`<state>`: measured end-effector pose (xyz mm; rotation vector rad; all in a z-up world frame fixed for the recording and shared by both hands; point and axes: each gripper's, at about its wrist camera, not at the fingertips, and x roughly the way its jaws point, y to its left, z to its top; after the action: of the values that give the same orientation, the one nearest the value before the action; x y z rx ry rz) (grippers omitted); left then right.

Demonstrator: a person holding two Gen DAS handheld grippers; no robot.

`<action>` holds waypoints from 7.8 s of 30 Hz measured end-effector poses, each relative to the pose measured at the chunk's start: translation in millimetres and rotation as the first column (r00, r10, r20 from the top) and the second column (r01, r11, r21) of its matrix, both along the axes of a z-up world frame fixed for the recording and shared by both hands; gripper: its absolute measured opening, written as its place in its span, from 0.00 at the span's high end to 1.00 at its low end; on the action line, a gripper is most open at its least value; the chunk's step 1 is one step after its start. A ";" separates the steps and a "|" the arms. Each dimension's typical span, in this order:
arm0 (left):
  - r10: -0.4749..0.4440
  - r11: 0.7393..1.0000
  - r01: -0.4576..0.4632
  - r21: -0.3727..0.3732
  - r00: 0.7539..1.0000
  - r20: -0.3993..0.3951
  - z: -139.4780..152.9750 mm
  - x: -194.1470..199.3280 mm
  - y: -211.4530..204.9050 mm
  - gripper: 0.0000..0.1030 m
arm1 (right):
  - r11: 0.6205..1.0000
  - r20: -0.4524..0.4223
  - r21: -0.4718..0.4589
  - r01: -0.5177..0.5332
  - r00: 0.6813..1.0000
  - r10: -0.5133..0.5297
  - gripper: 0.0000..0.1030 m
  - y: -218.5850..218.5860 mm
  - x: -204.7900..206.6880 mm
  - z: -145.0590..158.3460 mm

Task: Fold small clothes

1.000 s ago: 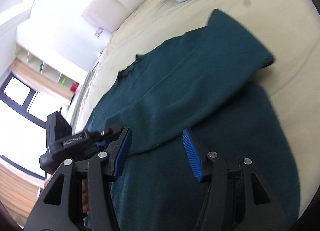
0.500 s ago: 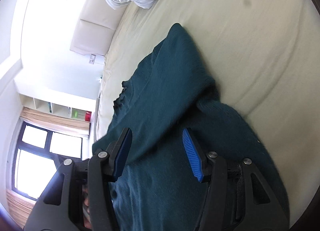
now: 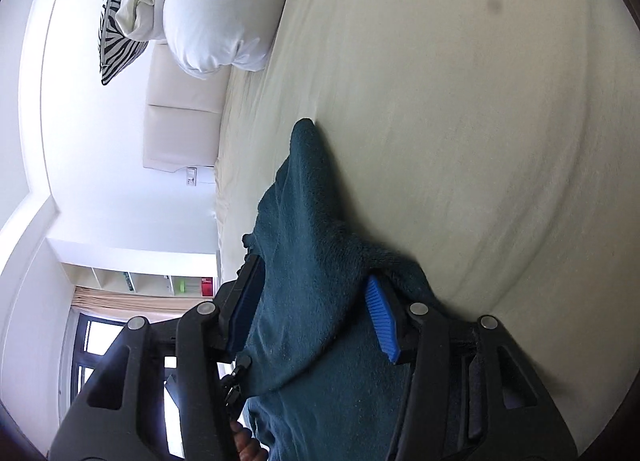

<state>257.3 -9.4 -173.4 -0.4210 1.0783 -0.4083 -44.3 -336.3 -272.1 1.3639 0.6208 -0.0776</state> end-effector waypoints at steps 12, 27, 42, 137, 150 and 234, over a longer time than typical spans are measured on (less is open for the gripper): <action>-0.011 0.999 0.012 -0.035 0.999 0.031 -12.6 -2.5 2.5 0.89 | 0.917 -0.097 -0.380 -0.117 0.992 0.086 0.56 2.6 4.1 81.3; -0.021 0.998 0.026 -0.055 0.995 0.100 -19.2 -10.8 6.3 0.89 | 0.697 -0.412 -0.602 -0.390 0.899 0.147 0.94 3.2 135.3 52.1; -0.013 0.996 0.022 -0.092 0.995 0.103 -22.4 -10.3 11.6 0.88 | 0.658 -0.286 -0.700 -0.275 0.954 0.095 0.90 27.8 96.1 82.8; 0.116 0.993 -0.108 -0.055 0.977 0.180 44.2 -121.7 110.5 0.33 | 0.444 -0.434 -0.685 -0.577 0.813 0.388 0.94 257.6 57.7 99.9; 0.121 0.991 -0.129 0.024 0.968 0.218 52.7 -71.2 109.4 0.32 | 0.340 -0.344 -0.820 -0.460 0.871 0.350 0.94 218.7 105.5 167.6; -0.147 0.986 0.136 -0.095 0.983 -0.113 7.5 -280.8 155.6 0.33 | 0.746 -0.210 -0.515 -0.423 0.906 0.369 0.44 113.8 -122.7 115.4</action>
<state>-23.5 146.2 -165.9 -0.4517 1.2141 -0.5634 -167.0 -222.5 -156.7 0.6458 0.8810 0.0254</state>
